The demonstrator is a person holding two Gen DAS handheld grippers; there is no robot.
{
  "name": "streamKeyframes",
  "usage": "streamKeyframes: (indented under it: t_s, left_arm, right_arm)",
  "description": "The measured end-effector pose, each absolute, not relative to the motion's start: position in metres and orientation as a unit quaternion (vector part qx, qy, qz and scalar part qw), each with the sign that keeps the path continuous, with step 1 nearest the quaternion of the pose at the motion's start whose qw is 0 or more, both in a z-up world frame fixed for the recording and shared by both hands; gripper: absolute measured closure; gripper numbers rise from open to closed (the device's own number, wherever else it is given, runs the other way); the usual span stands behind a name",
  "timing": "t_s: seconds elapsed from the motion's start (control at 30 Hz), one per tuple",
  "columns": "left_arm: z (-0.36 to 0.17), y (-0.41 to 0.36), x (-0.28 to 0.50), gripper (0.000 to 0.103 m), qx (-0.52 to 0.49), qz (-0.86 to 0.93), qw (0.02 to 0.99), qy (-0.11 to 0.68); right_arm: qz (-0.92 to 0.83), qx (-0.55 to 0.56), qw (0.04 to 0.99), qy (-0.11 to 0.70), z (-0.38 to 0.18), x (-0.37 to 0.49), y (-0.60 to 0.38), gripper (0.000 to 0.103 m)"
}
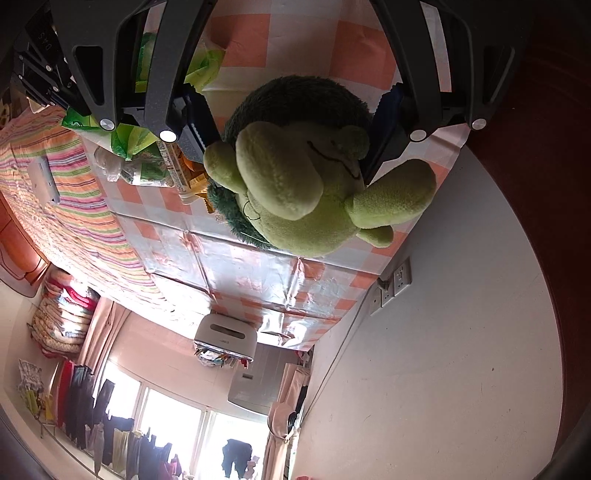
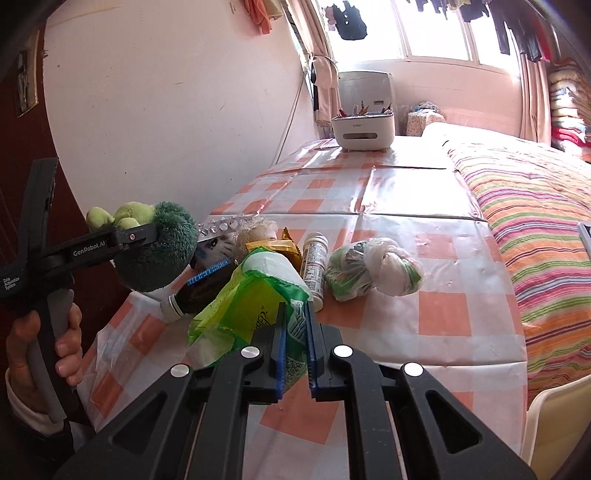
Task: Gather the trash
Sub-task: 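Carry plush toy and green bag over the cream bin and release both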
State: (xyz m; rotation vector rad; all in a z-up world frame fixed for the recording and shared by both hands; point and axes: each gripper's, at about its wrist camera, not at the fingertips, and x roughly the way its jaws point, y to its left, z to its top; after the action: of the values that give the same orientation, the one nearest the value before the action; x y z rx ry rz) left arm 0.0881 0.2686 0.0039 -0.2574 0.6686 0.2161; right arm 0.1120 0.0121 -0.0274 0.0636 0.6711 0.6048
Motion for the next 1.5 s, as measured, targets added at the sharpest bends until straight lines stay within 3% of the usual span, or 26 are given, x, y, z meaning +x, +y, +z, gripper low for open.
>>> streamKeyframes:
  t_s: [0.37,1.5]
  left_arm:
    - [0.010,0.224,0.096,0.034,-0.106,0.060,0.941,0.317]
    - [0.005,0.046,0.104,0.034,-0.016,-0.112,0.939,0.325]
  right_arm:
    - [0.252,0.020,0.930,0.268,-0.005,0.095,-0.029,0.096]
    - [0.088,0.062,0.972,0.207,0.008,0.065,-0.187,0.096]
